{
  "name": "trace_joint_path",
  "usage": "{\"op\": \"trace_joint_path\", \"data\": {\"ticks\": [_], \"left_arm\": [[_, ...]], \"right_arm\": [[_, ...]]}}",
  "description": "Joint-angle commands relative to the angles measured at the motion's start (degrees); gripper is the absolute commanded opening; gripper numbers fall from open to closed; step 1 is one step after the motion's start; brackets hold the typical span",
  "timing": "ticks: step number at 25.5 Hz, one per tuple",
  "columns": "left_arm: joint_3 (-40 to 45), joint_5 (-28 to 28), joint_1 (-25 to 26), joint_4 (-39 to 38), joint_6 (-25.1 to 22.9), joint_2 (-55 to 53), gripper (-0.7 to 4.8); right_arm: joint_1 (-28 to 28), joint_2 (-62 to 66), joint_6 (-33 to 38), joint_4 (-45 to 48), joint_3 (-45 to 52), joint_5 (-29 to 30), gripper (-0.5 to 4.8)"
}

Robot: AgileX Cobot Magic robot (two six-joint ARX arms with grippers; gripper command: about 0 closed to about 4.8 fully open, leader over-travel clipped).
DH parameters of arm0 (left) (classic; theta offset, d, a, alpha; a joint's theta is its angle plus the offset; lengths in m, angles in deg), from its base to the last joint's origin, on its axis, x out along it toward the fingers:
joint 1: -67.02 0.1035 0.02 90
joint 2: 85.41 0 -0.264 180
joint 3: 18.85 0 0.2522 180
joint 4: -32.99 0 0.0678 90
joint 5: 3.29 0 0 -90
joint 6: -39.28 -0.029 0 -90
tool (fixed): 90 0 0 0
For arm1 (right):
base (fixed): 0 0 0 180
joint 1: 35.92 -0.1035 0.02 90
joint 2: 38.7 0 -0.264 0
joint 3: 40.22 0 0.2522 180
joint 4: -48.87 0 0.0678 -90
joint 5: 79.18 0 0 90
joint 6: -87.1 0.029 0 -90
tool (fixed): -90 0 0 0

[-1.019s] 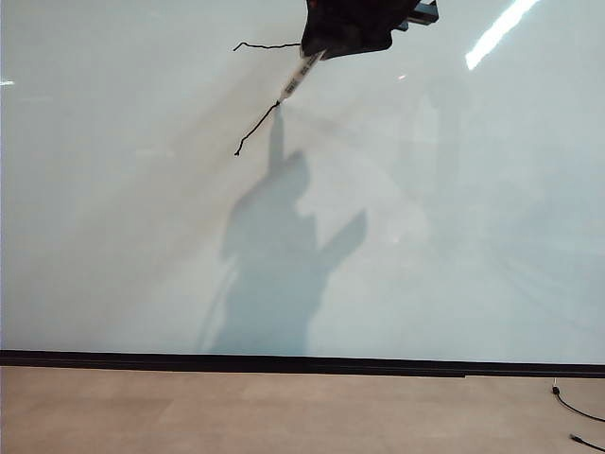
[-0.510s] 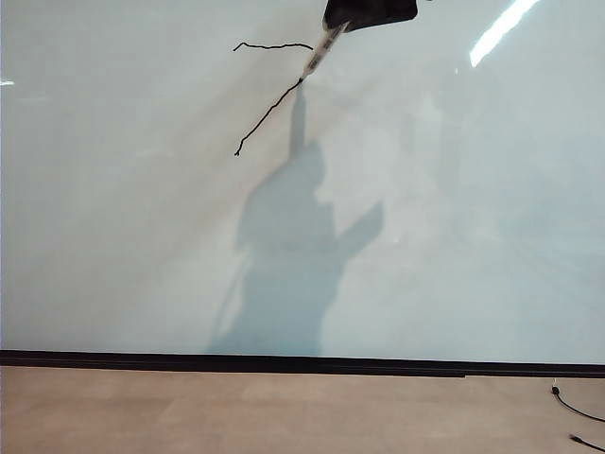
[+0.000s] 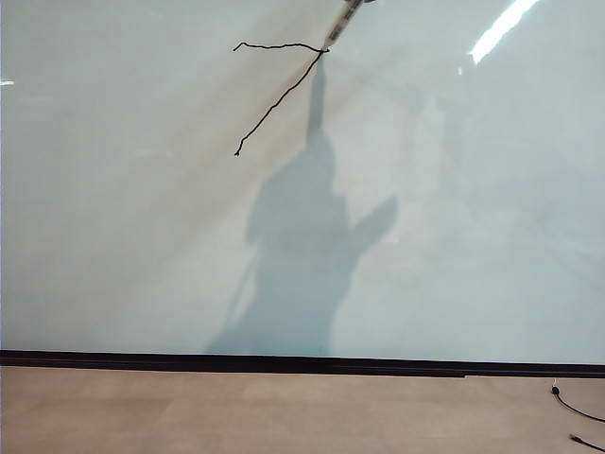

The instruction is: Pick up the pen on the shelf to the right of the whiteboard and write the letter Z.

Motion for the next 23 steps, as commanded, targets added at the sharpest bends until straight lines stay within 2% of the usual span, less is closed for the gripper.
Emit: {"op": "trace_joint_path", "data": {"ticks": [1,4,7,10,12,15,23], "left_arm": [[-0.13,0.02,0.00,0.31,-0.26,0.00,-0.04],[-0.13,0.02,0.00,0.31,-0.26,0.00,-0.04],[-0.13,0.02,0.00,0.31,-0.26,0.00,-0.05],[-0.13,0.02,0.00,0.31,-0.26,0.00,-0.04],[-0.13,0.02,0.00,0.31,-0.26,0.00,-0.05],[-0.13,0.04,0.00,0.31,-0.26,0.00,-0.05],[-0.13,0.04,0.00,0.31,-0.26,0.00,-0.04]], "right_arm": [[0.20,-0.70,-0.31,0.92,-0.26,-1.44,-0.06],[-0.33,-0.72,-0.22,-0.61,-0.26,0.00,-0.06],[-4.20,-0.70,-0.07,-0.70,1.36,-0.57,-0.06],[-7.58,-0.09,0.63,6.12,5.22,-1.27,-0.06],[-8.85,1.18,3.58,10.12,7.48,-1.01,-0.06],[-9.29,4.09,7.04,13.11,8.63,0.37,-0.06],[-9.79,13.35,9.01,23.78,8.09,2.60,-0.06]]}}
